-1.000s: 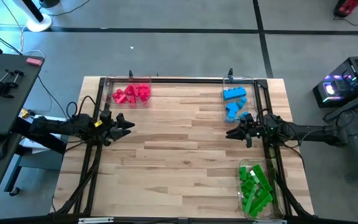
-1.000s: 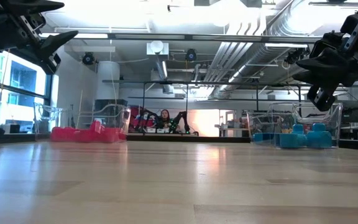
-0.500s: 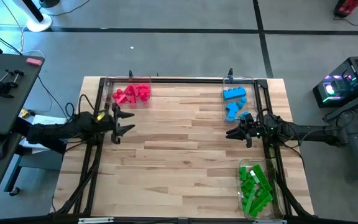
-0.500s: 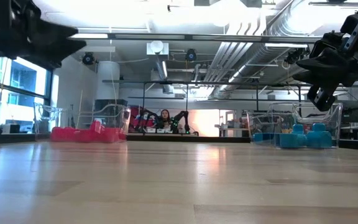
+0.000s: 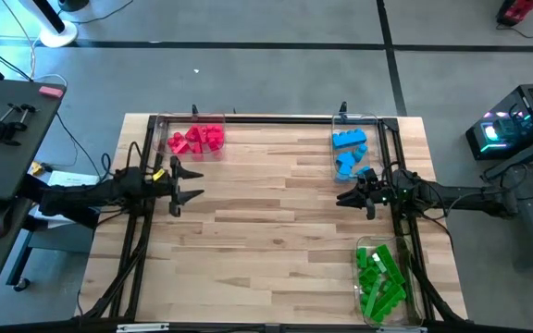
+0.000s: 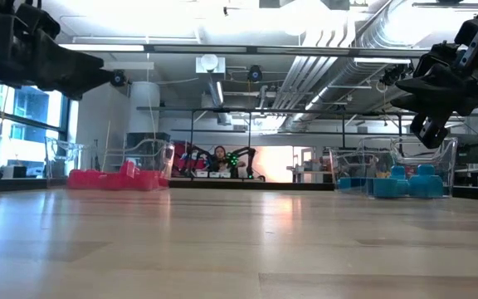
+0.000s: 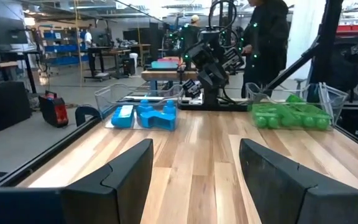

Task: Sort blocks
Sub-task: Return to Home Position

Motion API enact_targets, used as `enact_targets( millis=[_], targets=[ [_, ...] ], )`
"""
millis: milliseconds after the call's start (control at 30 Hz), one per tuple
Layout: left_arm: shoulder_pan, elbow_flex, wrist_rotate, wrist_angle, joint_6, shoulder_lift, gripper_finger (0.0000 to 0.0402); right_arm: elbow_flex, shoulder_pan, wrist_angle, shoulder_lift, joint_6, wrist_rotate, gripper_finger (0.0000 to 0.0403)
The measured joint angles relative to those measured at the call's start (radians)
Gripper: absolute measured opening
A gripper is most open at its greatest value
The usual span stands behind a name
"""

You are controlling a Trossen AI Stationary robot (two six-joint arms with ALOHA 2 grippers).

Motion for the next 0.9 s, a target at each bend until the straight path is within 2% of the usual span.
enact_targets(
  millis=[567, 667, 767, 833, 900],
  targets=[
    [0.0, 0.0, 0.0, 0.0, 0.0, 0.005, 0.0227, 0.0, 0.0, 0.0, -0.001, 0.0, 0.0, 0.0],
    [0.0, 0.0, 0.0, 0.0, 0.0, 0.005, 0.0227, 0.0, 0.004, 0.0, -0.06, 0.0, 0.0, 0.0],
    [-0.001, 0.0, 0.0, 0.0, 0.0, 0.005, 0.0227, -0.003, -0.008, 0.019, -0.206, 0.0, -0.003, 0.0],
    [0.0, 0.0, 0.0, 0.0, -0.001, 0.009, 0.0227, -0.001, -0.028, 0.107, -0.207, 0.001, -0.004, 0.0],
    [0.0, 0.0, -0.001, 0.001, -0.001, 0.014, 0.0227, -0.003, -0.016, 0.131, -0.208, 0.001, 0.048, 0.0]
  ],
)
